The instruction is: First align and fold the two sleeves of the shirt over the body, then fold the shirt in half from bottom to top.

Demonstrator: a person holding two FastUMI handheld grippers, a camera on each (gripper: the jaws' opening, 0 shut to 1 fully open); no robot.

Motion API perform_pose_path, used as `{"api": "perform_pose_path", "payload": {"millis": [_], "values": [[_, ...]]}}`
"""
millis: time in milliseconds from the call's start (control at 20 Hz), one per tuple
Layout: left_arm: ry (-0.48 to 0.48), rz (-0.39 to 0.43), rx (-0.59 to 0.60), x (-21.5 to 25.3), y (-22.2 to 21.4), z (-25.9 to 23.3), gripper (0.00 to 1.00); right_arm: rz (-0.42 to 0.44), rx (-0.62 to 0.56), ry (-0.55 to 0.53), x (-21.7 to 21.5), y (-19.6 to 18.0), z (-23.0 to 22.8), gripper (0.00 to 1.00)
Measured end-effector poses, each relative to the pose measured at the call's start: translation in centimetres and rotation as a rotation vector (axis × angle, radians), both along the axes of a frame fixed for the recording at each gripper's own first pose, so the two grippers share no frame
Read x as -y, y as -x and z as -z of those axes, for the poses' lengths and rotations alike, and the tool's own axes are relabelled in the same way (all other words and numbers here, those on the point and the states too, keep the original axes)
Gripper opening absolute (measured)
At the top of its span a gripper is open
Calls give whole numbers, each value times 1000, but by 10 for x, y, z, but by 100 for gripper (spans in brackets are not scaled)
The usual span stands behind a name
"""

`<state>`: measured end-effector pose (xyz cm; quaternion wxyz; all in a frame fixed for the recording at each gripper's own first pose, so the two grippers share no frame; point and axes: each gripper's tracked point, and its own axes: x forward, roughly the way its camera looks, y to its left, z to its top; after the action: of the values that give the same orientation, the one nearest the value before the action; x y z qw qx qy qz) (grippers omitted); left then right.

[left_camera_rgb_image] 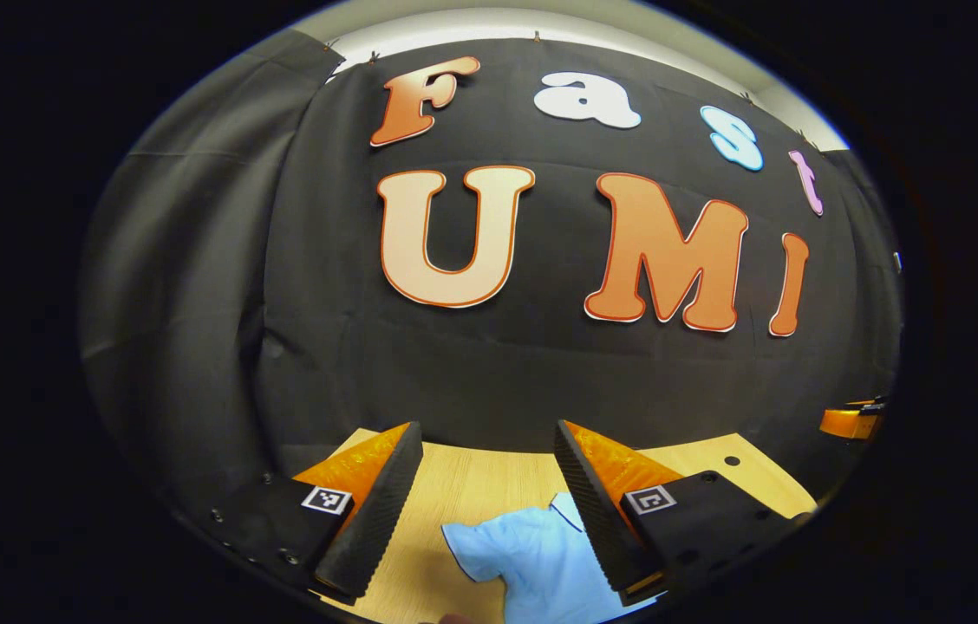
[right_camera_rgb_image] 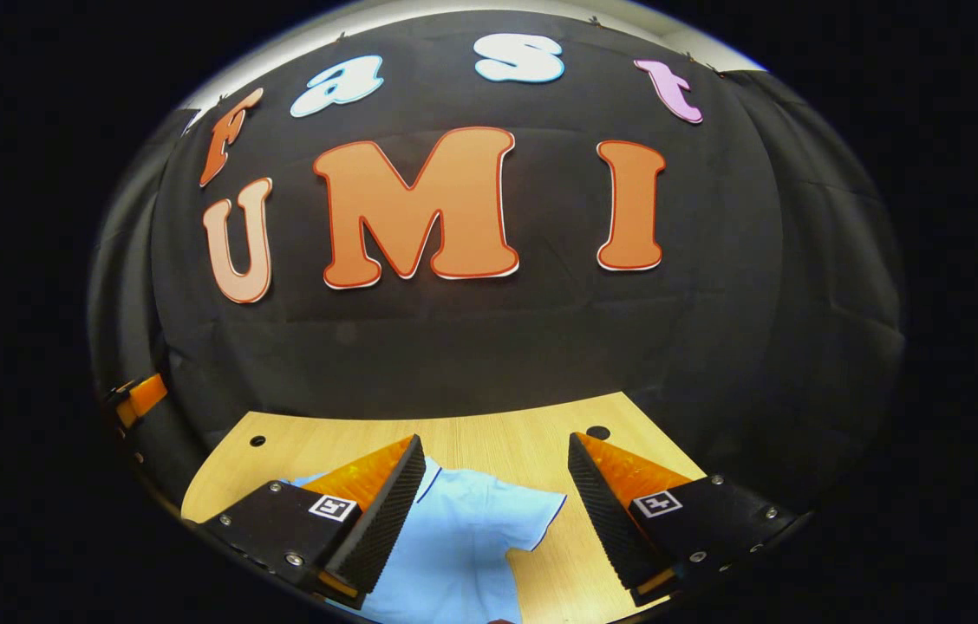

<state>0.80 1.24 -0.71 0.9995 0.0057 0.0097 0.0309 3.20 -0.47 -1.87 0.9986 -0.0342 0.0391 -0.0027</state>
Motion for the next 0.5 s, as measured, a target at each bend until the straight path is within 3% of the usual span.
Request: {"api": "perform_pose_path", "payload": {"millis": [200, 500], "values": [[-14, -24, -2, -13, -4, 2, 100, 97, -196, 11, 24, -33, 41, 100], [-41, -49, -18, -25, -13, 7, 99, 180, -514, -79, 61, -92, 112, 100]]}}
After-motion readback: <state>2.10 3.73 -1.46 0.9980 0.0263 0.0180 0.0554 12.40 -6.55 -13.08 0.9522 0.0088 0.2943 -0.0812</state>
